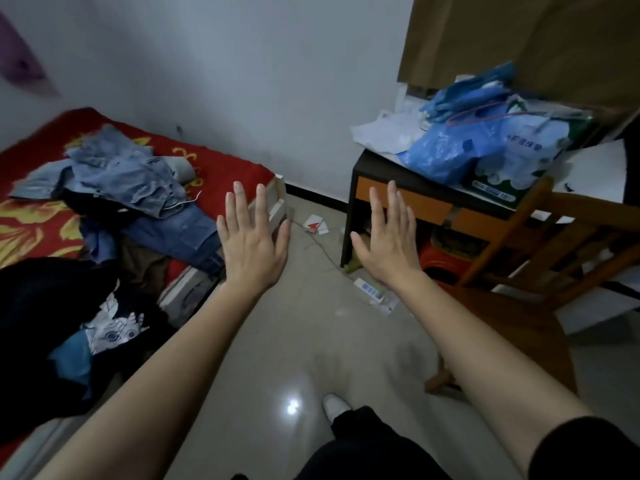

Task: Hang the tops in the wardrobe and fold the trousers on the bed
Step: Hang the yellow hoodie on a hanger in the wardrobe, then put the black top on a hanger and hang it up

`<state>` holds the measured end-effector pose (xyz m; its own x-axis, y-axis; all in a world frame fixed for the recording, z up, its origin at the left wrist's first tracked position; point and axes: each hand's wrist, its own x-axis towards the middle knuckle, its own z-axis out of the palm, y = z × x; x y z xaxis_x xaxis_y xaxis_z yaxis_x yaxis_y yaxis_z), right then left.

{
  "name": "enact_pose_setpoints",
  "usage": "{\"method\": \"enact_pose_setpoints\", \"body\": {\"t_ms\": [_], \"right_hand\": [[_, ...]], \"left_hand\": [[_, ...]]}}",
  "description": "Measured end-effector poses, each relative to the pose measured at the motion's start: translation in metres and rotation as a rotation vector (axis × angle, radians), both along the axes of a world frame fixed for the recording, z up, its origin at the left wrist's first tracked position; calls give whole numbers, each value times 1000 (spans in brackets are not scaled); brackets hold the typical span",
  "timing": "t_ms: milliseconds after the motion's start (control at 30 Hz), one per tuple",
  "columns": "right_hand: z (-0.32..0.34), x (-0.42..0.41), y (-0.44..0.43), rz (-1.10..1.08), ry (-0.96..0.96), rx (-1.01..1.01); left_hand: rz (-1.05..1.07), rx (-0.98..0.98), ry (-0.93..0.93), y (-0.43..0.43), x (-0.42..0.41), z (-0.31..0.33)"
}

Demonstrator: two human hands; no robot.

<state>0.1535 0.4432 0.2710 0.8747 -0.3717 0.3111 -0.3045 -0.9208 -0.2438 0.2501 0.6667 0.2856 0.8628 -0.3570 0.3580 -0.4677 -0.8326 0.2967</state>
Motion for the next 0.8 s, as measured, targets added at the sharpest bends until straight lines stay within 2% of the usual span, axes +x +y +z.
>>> {"method": "enact_pose_setpoints", "body": {"t_ms": [267, 500, 800], "right_hand": [[-26, 38, 119, 193, 61, 23], [-45, 172, 235, 455, 117, 56], [-69, 346, 380, 865, 209, 32]], "left_hand": [[160, 41, 48, 129, -4, -32], [460, 84, 92, 259, 65, -47], [904, 158, 312, 405, 130, -87]]}}
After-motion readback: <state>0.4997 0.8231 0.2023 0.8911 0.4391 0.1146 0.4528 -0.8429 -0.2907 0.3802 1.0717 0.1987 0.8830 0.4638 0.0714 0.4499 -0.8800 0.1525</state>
